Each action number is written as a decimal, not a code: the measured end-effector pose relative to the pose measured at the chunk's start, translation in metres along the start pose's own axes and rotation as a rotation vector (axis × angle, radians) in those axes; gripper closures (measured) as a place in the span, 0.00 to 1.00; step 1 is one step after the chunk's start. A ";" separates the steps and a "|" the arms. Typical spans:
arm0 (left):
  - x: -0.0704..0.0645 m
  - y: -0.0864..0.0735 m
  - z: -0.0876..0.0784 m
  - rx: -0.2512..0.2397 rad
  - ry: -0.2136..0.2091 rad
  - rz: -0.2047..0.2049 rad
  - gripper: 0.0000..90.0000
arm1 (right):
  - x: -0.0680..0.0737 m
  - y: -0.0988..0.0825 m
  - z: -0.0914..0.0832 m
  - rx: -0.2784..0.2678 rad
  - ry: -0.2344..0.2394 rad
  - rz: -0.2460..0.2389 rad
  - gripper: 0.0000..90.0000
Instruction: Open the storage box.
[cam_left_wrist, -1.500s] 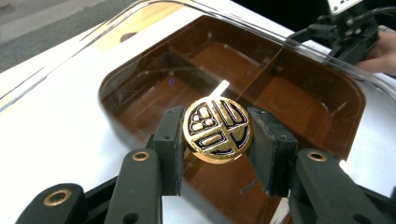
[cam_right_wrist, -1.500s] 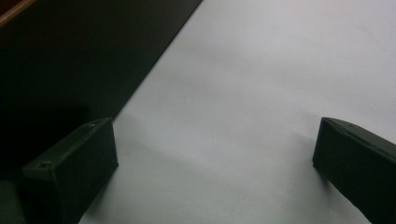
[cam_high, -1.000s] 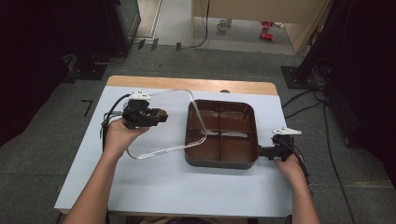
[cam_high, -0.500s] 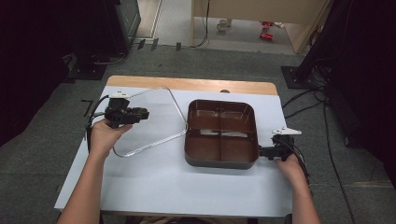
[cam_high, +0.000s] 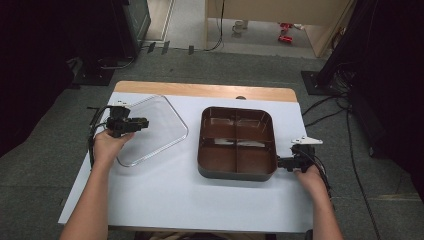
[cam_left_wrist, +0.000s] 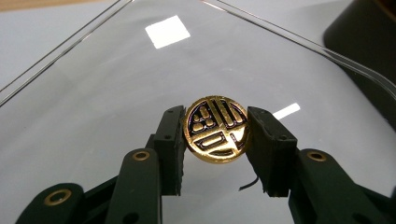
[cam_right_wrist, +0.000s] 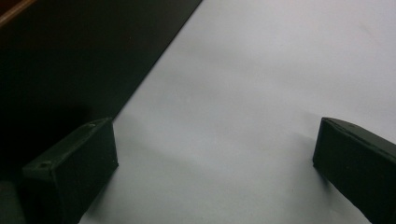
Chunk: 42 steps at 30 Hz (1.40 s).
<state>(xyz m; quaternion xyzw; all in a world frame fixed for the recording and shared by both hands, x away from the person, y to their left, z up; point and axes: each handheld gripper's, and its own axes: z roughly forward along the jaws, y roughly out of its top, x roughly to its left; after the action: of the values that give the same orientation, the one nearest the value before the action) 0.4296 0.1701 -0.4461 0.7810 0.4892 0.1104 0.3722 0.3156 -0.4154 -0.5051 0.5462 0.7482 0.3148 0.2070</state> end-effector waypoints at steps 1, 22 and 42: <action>0.001 -0.001 0.002 0.003 0.004 -0.002 0.66 | 0.000 0.000 0.000 0.000 0.000 -0.001 0.00; 0.006 -0.007 0.021 0.026 0.029 0.000 0.60 | 0.000 0.000 0.000 0.000 -0.001 -0.002 0.00; -0.032 0.005 -0.023 -0.101 -0.052 0.009 0.40 | 0.000 0.000 0.000 -0.001 0.001 0.000 0.00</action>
<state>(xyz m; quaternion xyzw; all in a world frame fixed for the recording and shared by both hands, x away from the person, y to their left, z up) 0.4052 0.1527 -0.4207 0.7659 0.4697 0.1163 0.4234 0.3156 -0.4155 -0.5051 0.5459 0.7481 0.3153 0.2070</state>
